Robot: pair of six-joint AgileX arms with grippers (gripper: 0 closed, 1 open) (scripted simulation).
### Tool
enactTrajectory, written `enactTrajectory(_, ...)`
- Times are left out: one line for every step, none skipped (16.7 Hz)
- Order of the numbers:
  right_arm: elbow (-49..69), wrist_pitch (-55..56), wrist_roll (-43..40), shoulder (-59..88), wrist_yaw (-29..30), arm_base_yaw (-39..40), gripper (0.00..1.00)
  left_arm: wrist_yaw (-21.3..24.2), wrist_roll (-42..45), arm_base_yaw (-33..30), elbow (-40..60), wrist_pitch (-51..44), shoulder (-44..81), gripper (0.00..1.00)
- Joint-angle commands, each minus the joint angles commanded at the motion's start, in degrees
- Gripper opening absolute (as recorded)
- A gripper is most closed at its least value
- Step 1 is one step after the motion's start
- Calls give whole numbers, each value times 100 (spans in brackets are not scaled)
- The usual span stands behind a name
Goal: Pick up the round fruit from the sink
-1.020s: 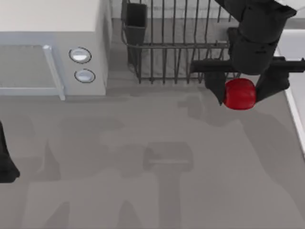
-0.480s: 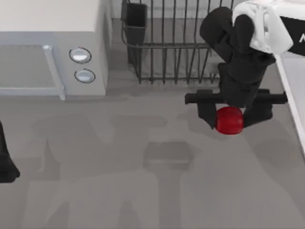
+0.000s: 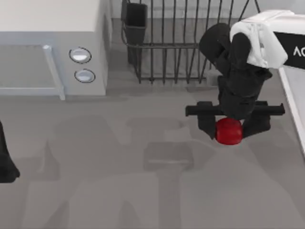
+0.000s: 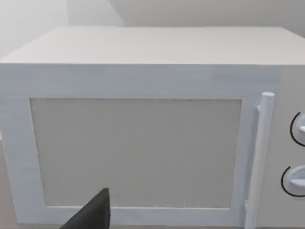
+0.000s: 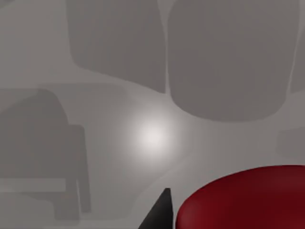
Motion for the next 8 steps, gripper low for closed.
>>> enactTrajectory(0, 0, 0, 0, 0, 0, 15, 0, 0, 0, 0, 0, 0, 100)
enactTrajectory(0, 0, 0, 0, 0, 0, 23, 0, 0, 0, 0, 0, 0, 100)
enactTrajectory(0, 0, 0, 0, 0, 0, 30, 0, 0, 0, 0, 0, 0, 100)
enactTrajectory(0, 0, 0, 0, 0, 0, 38, 0, 0, 0, 0, 0, 0, 100)
enactTrajectory(0, 0, 0, 0, 0, 0, 45, 0, 0, 0, 0, 0, 0, 100)
enactTrajectory(0, 0, 0, 0, 0, 0, 53, 0, 0, 0, 0, 0, 0, 100)
enactTrajectory(0, 0, 0, 0, 0, 0, 60, 0, 0, 0, 0, 0, 0, 100)
enactTrajectory(0, 0, 0, 0, 0, 0, 68, 0, 0, 0, 0, 0, 0, 100)
